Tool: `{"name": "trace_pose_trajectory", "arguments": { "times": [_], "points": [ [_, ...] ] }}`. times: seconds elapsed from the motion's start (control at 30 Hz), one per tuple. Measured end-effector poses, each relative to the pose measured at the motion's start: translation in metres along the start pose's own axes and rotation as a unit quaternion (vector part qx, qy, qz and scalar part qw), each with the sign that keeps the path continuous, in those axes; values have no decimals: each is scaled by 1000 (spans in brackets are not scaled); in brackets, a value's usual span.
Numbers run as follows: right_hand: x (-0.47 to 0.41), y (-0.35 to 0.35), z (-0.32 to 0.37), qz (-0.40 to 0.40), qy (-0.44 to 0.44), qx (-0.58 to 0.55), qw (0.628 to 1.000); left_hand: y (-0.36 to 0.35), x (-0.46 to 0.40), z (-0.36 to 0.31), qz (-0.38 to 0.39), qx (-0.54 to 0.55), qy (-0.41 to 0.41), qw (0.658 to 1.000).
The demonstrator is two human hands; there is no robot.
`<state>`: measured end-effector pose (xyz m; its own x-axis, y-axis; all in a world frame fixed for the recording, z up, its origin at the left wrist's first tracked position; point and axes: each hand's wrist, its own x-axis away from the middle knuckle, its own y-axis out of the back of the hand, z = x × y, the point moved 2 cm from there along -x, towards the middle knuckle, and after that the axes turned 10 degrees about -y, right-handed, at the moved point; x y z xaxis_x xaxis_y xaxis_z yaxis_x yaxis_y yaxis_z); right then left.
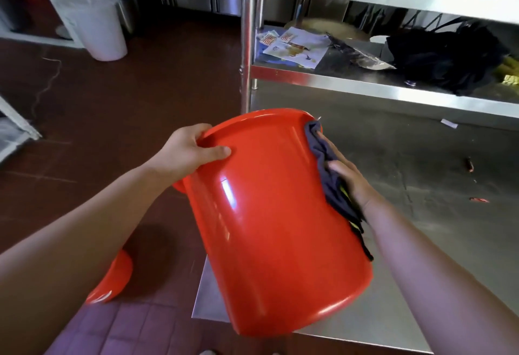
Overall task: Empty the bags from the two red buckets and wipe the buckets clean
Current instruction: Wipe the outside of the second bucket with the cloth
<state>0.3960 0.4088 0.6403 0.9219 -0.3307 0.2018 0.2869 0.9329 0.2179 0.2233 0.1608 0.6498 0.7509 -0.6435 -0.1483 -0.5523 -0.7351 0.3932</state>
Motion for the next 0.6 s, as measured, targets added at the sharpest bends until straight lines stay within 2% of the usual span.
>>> {"name": "trace_pose_trajectory", "arguments": {
  "times": [0.13,0.27,0.37,0.47,0.6],
  "points": [
    [9,5,-3,-15,-16,15,1000,-11,-13,-9,19,-53,1,998],
    [36,-5,3,-67,4,179,982,-23,-29,-23,30,-119,-1,992],
    [62,-15,9,-93,32,357,929,-44,-49,-41,51,-157,-18,986],
    [90,-27,8,-118,68,504,853,-67,-68,-57,80,-179,-24,980],
    [123,-54,-4,-121,135,600,779,-85,-80,-70,105,-180,-20,978]
  ]
}}
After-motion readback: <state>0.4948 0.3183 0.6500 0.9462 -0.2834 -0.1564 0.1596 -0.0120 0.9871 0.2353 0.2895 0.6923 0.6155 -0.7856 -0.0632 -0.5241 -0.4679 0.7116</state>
